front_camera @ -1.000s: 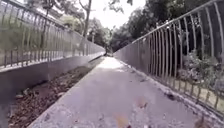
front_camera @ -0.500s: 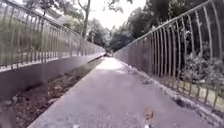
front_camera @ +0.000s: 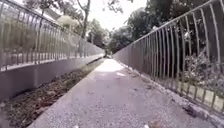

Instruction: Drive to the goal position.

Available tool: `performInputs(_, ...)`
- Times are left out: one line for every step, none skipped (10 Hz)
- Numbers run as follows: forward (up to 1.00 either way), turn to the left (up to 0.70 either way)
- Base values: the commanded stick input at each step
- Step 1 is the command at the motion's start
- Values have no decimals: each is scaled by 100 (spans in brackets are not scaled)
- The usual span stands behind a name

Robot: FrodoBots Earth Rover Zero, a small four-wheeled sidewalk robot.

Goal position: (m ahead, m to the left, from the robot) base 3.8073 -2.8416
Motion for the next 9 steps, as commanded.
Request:
performInputs(50, 0)
performInputs(50, 0)
performInputs(50, 0)
performInputs(50, 0)
performInputs(50, 0)
performInputs(50, 0)
performInputs(50, 0)
performInputs(50, 0)
performInputs(50, 0)
